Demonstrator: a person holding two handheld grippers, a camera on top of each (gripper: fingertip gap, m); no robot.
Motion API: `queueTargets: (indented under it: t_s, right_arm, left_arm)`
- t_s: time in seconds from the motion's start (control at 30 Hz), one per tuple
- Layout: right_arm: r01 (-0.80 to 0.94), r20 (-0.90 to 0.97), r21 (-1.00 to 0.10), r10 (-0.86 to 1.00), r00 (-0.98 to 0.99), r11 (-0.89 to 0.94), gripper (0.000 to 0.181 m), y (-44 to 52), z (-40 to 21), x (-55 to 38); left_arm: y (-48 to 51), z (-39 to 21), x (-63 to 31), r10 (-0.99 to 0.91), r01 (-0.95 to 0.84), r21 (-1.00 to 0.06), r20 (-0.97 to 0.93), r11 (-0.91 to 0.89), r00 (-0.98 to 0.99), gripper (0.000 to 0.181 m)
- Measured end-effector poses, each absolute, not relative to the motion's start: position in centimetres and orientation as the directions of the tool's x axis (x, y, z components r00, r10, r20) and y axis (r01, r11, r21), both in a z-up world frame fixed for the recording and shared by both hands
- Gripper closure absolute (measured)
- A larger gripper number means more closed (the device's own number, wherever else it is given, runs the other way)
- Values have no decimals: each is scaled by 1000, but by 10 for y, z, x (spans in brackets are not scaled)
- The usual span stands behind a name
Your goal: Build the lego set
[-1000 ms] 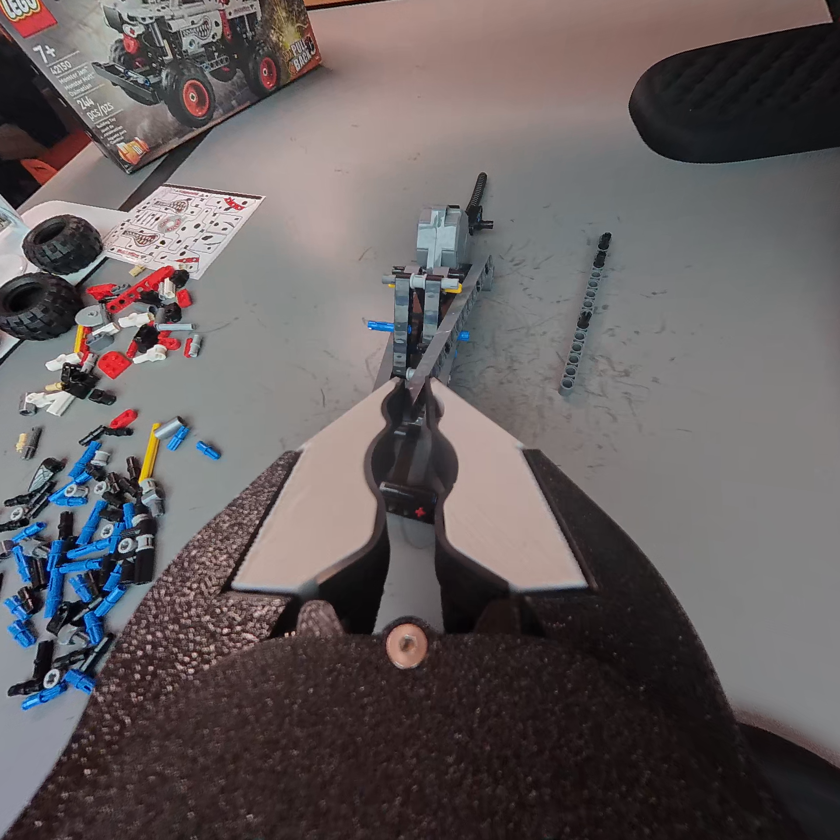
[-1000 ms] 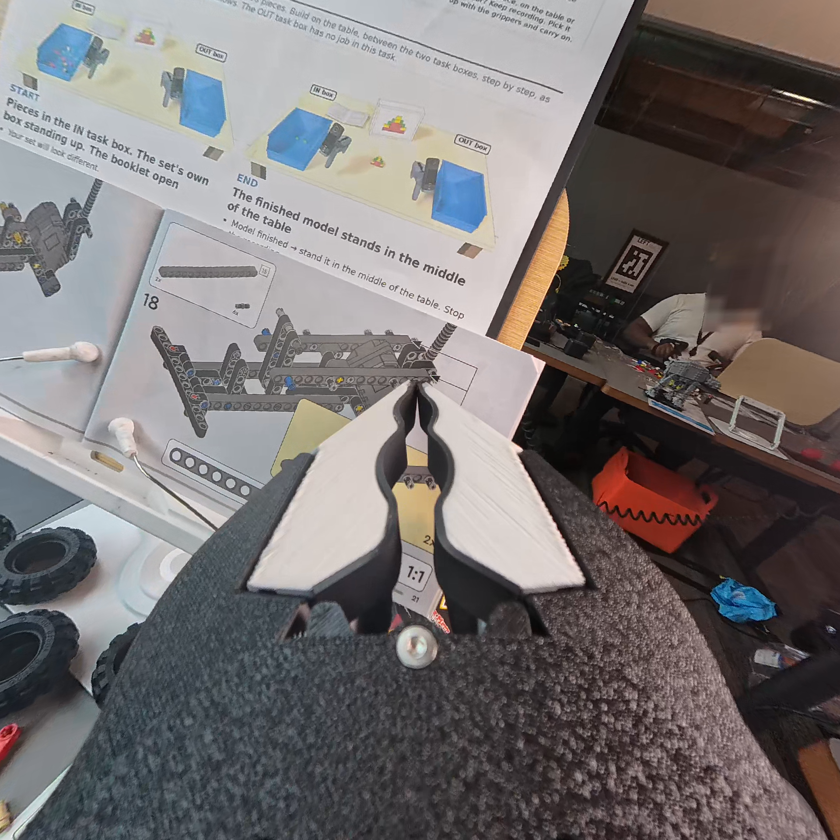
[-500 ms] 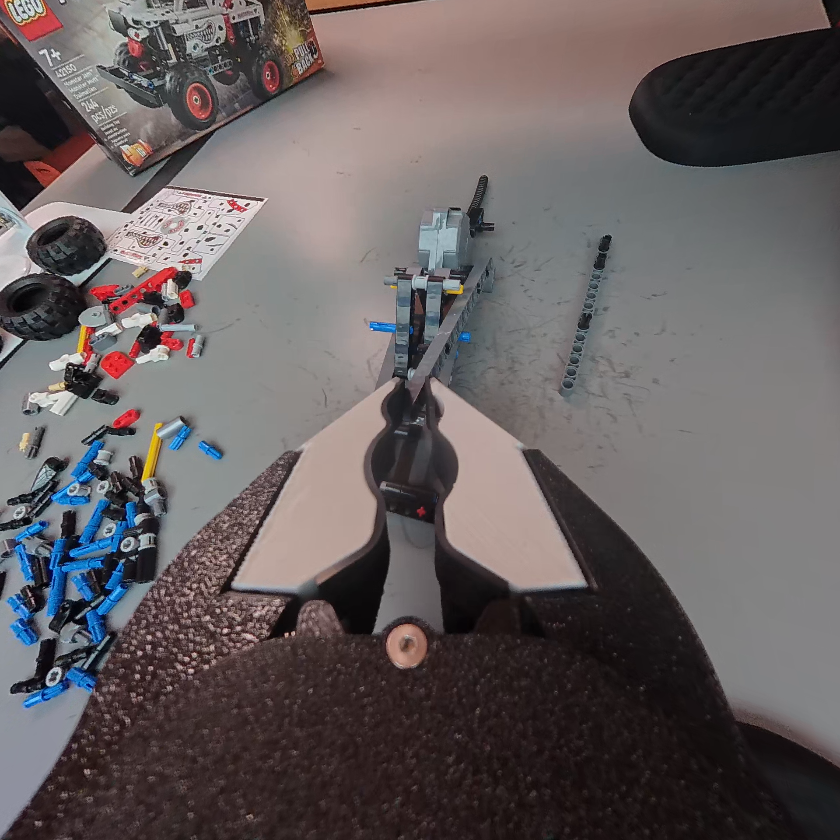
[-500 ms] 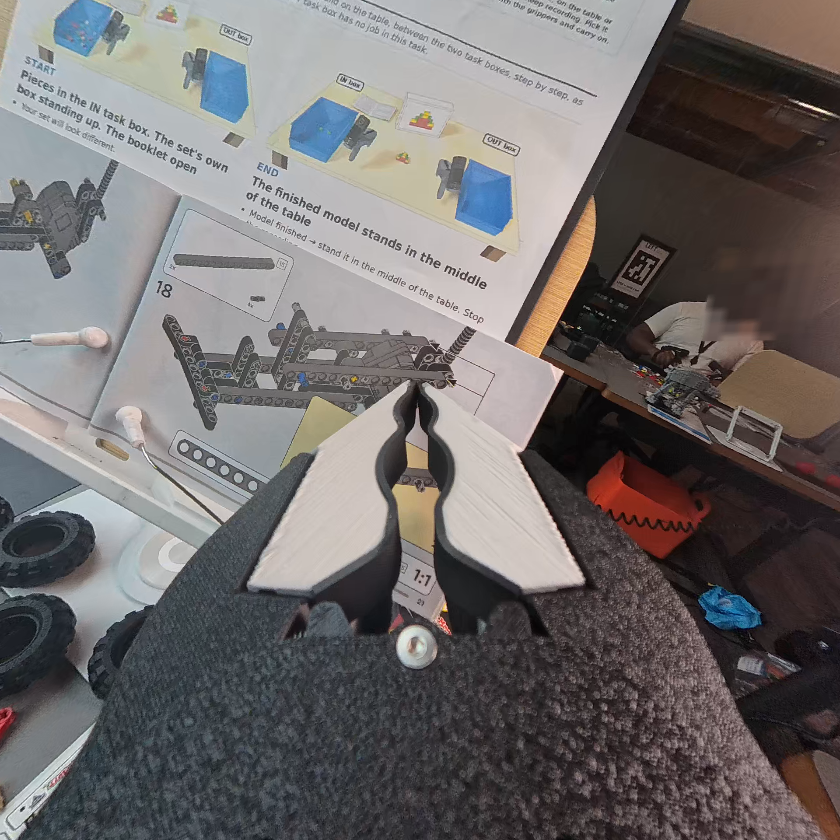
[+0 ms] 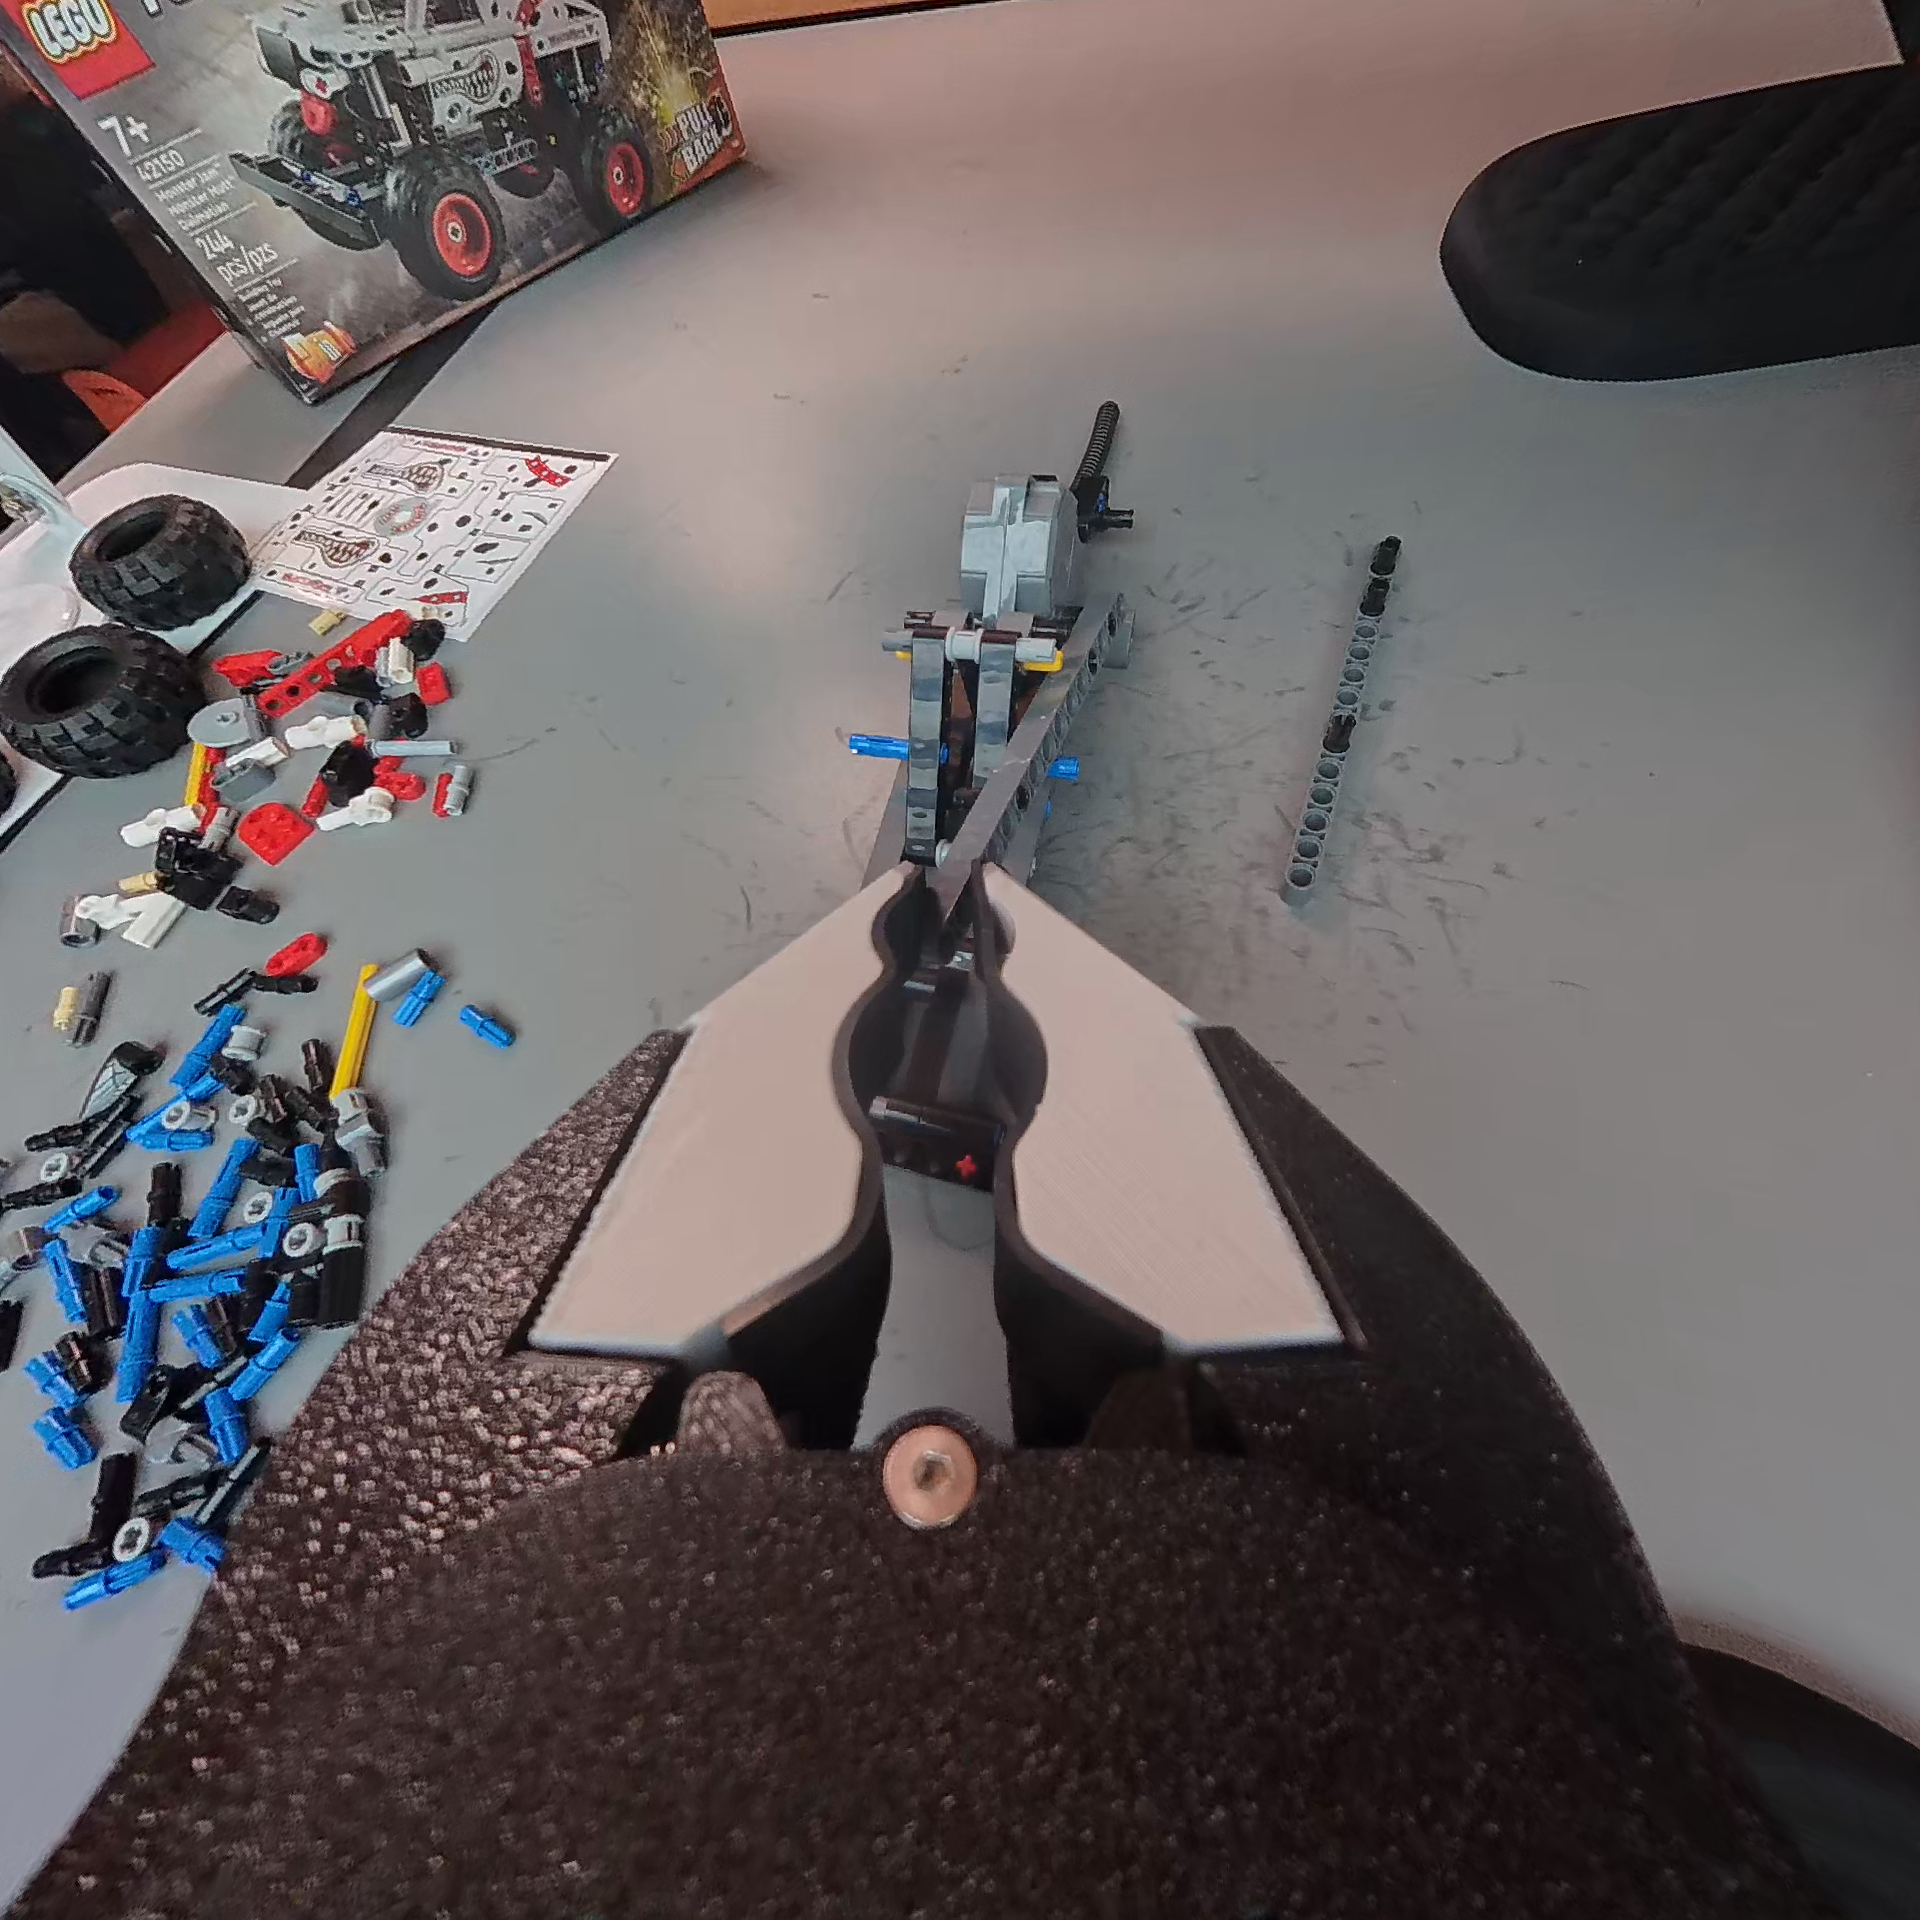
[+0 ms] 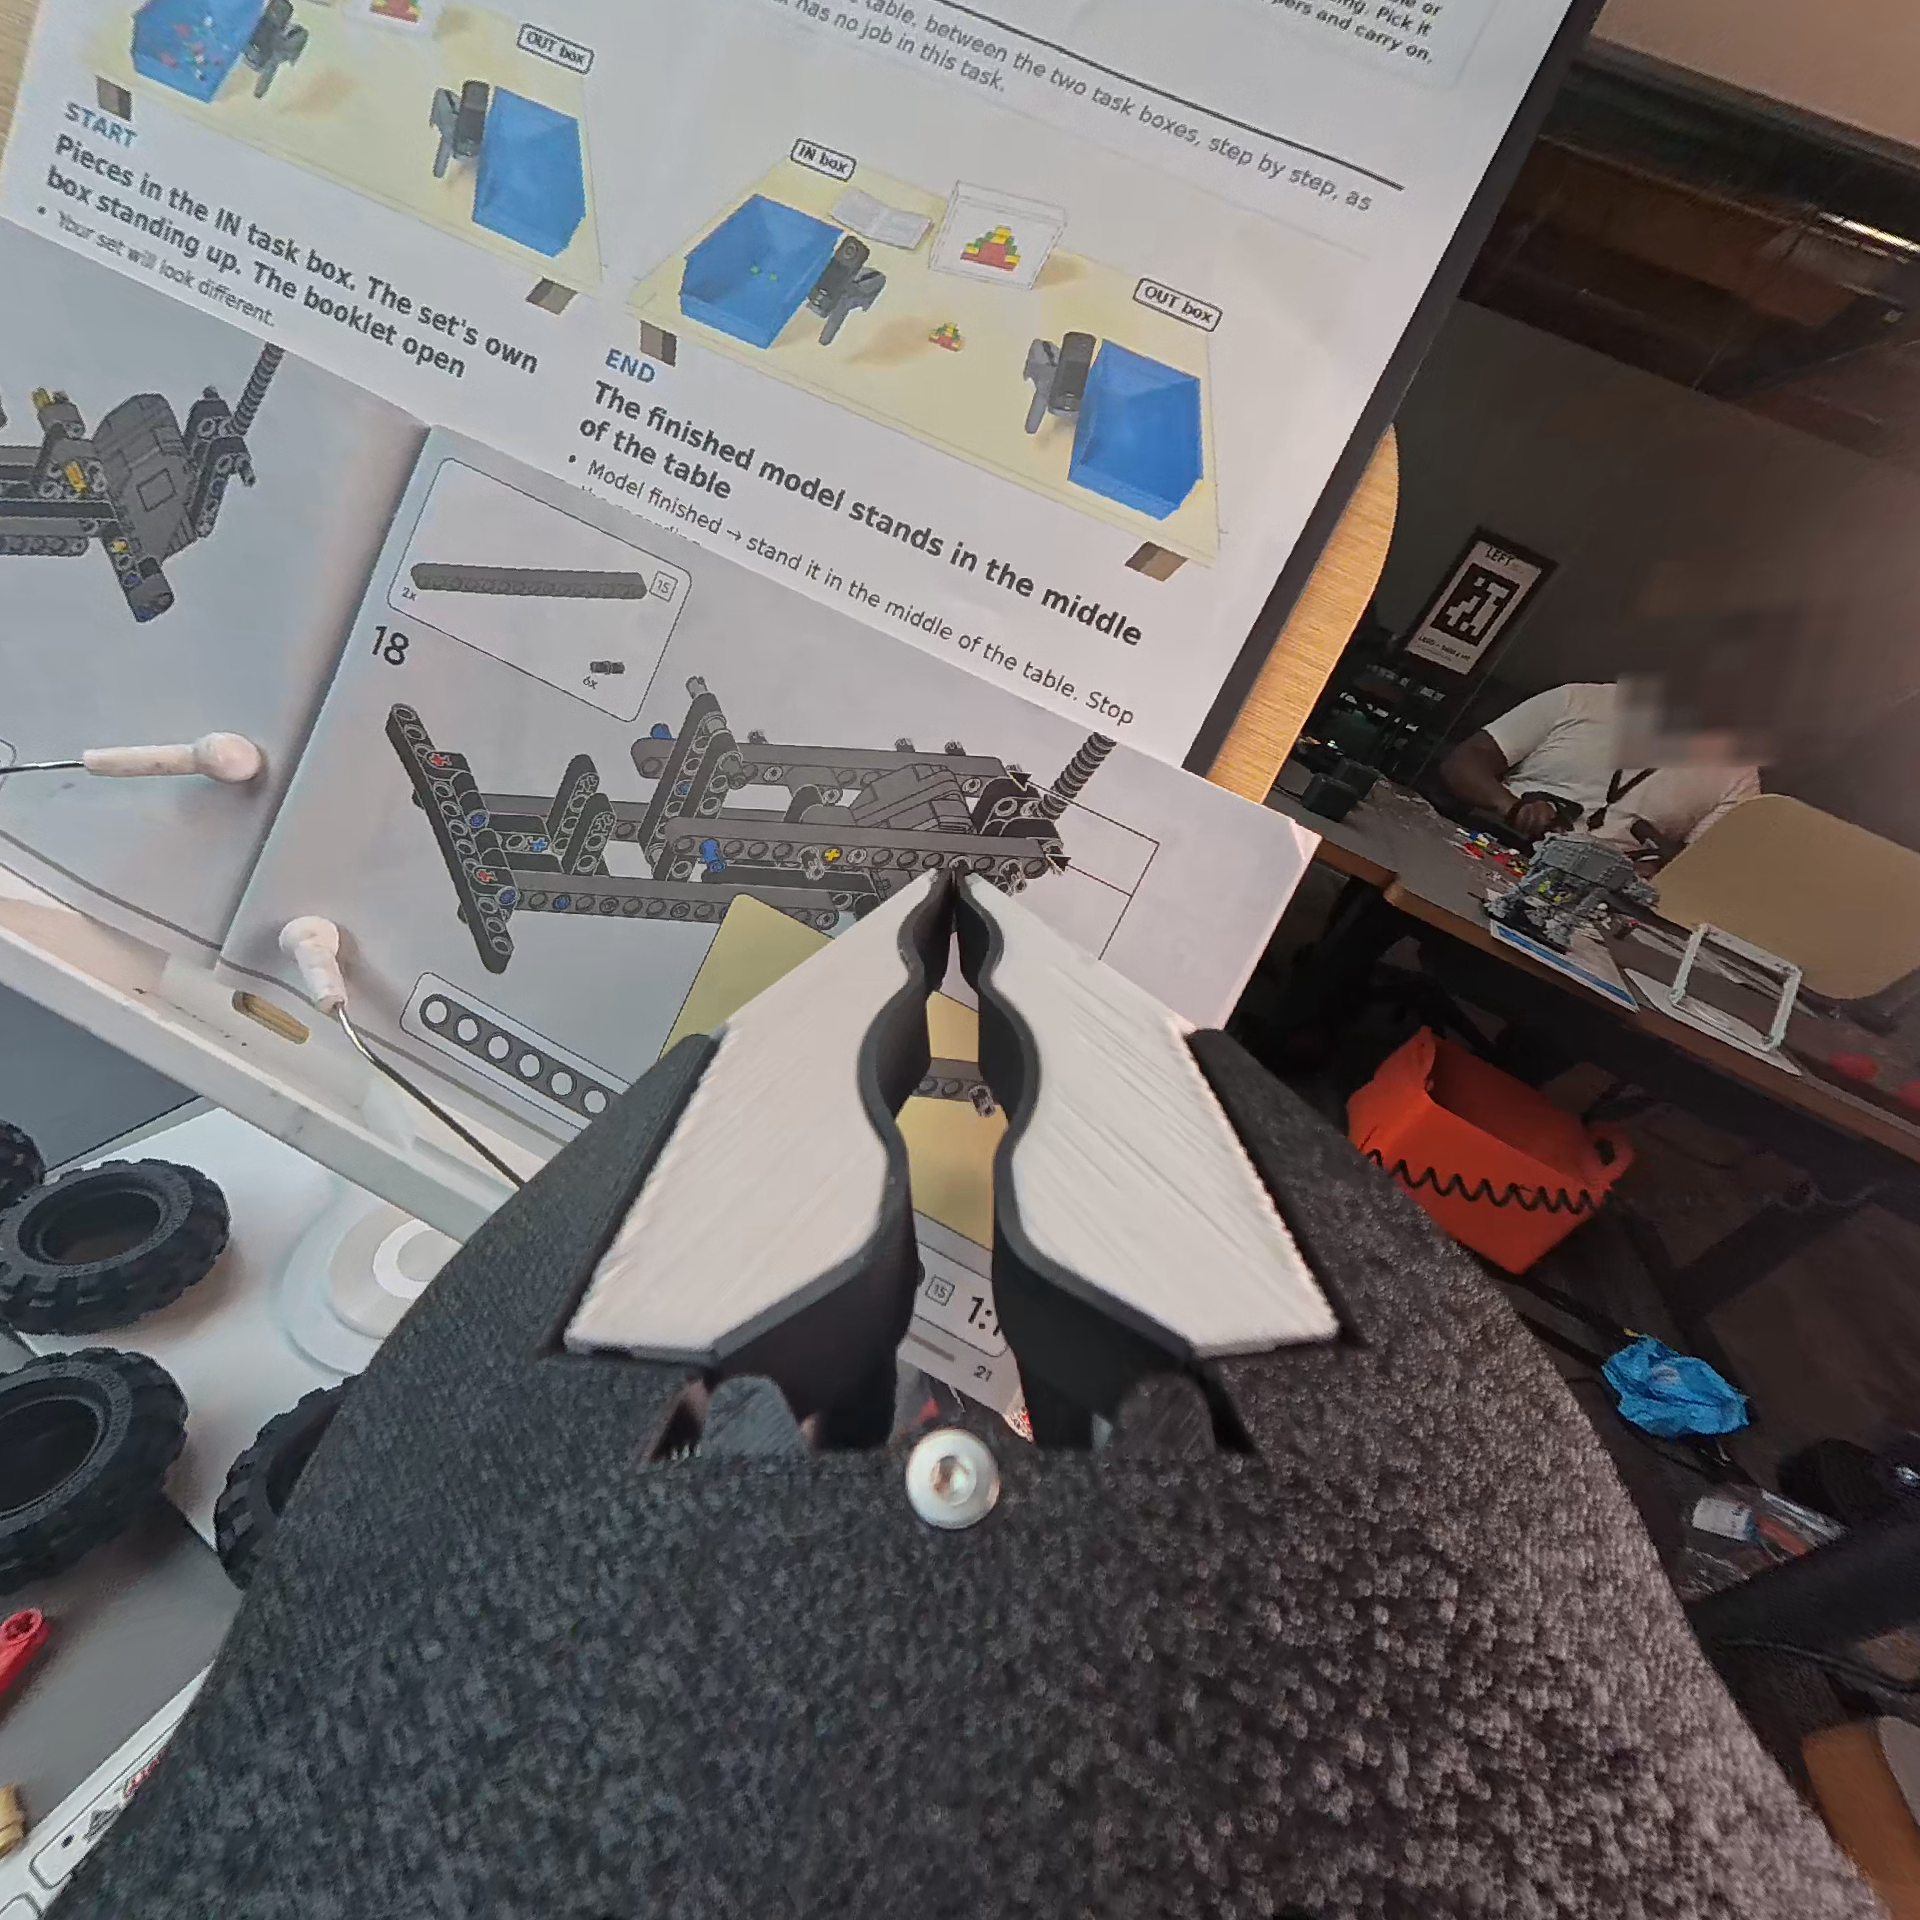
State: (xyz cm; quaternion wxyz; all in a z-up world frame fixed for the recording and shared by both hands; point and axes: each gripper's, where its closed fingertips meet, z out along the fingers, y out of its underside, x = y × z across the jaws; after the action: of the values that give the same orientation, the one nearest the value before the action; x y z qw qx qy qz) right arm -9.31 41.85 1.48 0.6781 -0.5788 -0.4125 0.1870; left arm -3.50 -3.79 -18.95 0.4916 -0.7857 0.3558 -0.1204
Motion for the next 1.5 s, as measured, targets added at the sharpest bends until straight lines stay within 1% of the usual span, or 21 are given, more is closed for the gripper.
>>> queueTargets:
  t_s: [0.3, 0.37, 0.43, 0.5, 0.6, 0.73, 0.83, 0.93, 1.03, 1.17, 1.3, 1.4, 1.5]
  right_arm:
    - [236, 348, -937, 731, 587, 256, 181, 418, 15, -93]
    - [237, 347, -937, 745, 570, 255, 178, 412, 16, -91]
    - [202, 325, -945, 792, 517, 256, 177, 390, 22, -88]
    - [183, 306, -950, 869, 388, 253, 175, 345, 19, -85]
    - [222, 301, -937, 947, 117, 270, 172, 251, -9, -66]
    - [261, 317, -899, 933, -168, 352, 175, 122, -60, -10]
    - [272, 301, -887, 915, -269, 372, 181, 46, -98, 28]
    - [329, 291, -861, 906, -308, 389, 181, -1, -141, 52]
    - [379, 330, -821, 897, -296, 427, 181, -13, -174, 61]
    - [417, 333, -804, 902, -275, 423, 181, -11, -190, 58]
    - [431, 344, -789, 896, -281, 438, 181, -10, -195, 52]
    - [444, 339, -774, 887, -312, 452, 181, -13, -201, 54]
    - [443, 322, -778, 888, -327, 445, 181, -14, -202, 58]
  left_arm:
    - [-38, -189, -35, -676, -440, -859, -162, -262, 719, 172]
    - [-38, -189, -35, -676, -440, -859, -163, -261, 719, 172]
    - [-38, -188, -36, -674, -442, -859, -168, -258, 720, 171]
    - [-38, -188, -36, -673, -448, -856, -174, -257, 719, 172]
    - [-39, -186, -35, -673, -452, -857, -185, -245, 716, 172]
    - [-40, -185, -33, -678, -453, -859, -187, -238, 711, 172]
    - [-43, -180, -29, -700, -419, -877, -146, -235, 699, 179]
    - [-46, -170, -26, -712, -349, -906, -79, -241, 698, 179]
    - [-46, -169, -24, -718, -330, -910, -55, -249, 694, 180]
    - [-46, -170, -23, -717, -332, -908, -52, -255, 695, 180]
    - [-50, -181, -21, -732, -399, -876, -81, -272, 676, 179]
    - [-59, -197, -12, -775, -486, -824, -95, -291, 625, 154]
    - [-74, -212, 1, -835, -598, -756, -130, -265, 534, 155]
